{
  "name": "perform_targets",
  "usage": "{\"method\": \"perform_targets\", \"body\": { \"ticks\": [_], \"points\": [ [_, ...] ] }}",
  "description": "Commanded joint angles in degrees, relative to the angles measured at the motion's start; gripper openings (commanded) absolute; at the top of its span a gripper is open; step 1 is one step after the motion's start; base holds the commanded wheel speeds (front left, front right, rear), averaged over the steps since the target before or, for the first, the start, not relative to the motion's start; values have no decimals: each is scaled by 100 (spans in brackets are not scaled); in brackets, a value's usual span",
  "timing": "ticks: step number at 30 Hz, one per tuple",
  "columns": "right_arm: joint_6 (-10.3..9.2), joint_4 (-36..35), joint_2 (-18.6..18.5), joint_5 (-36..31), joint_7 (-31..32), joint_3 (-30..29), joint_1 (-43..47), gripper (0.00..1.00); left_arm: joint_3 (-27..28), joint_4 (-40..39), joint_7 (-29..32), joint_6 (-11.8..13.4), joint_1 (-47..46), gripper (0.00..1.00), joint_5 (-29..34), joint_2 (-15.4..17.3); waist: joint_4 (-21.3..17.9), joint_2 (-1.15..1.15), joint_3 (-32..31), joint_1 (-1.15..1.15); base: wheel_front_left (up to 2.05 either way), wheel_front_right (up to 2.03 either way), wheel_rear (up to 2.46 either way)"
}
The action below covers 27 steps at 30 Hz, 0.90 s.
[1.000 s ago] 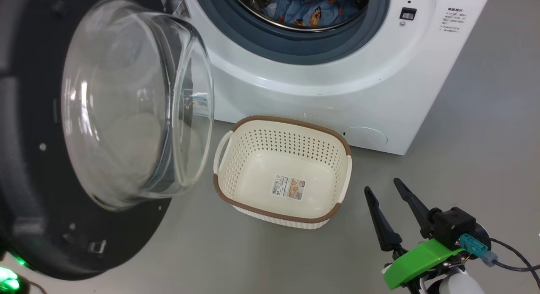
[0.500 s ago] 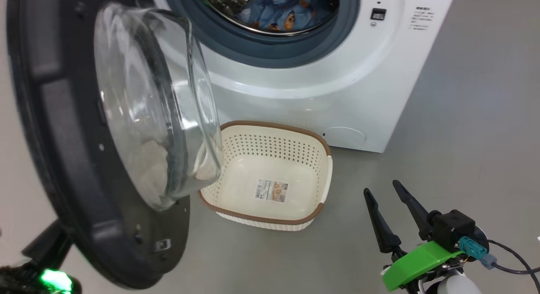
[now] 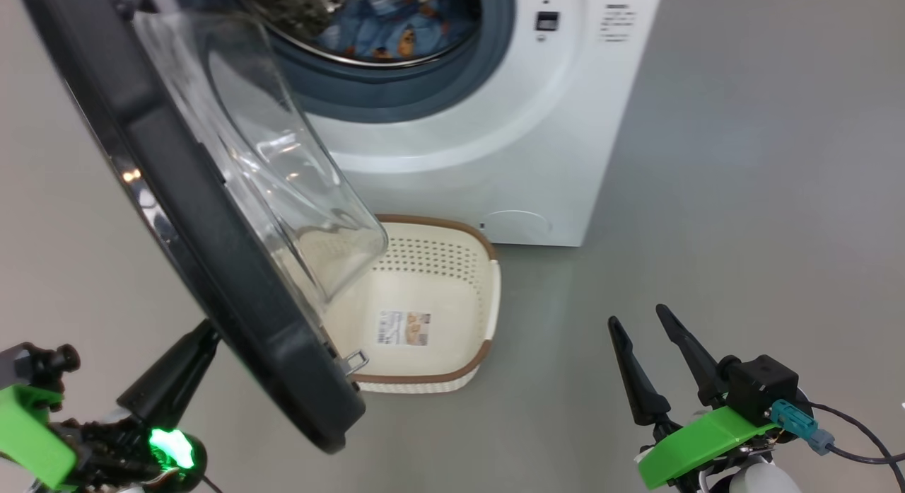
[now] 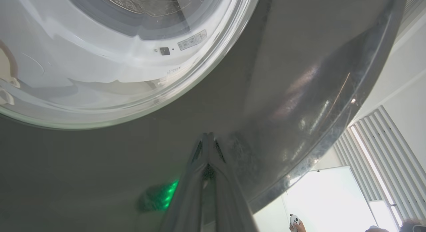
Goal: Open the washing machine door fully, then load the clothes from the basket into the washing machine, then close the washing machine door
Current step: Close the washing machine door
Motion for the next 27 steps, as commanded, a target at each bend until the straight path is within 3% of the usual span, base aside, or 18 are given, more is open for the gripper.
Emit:
{"method": "perform_targets", "body": {
  "ticks": [1,15,27],
  "points": [
    [36,-98,43,27,-84,171,-171,100,65,-117,-93,-92,-130,0,20,73,-326,0,-23,0,0,0,0],
    [36,-14,43,115,-173,165,-141,100,-445,331,-1131,-460,-664,0,-28,58,-1079,0,-40,0,0,0,0],
    [36,11,43,170,-210,160,-187,100,-839,973,-1772,-666,-1231,0,31,57,-1254,0,19,0,0,0,0]
  ]
}}
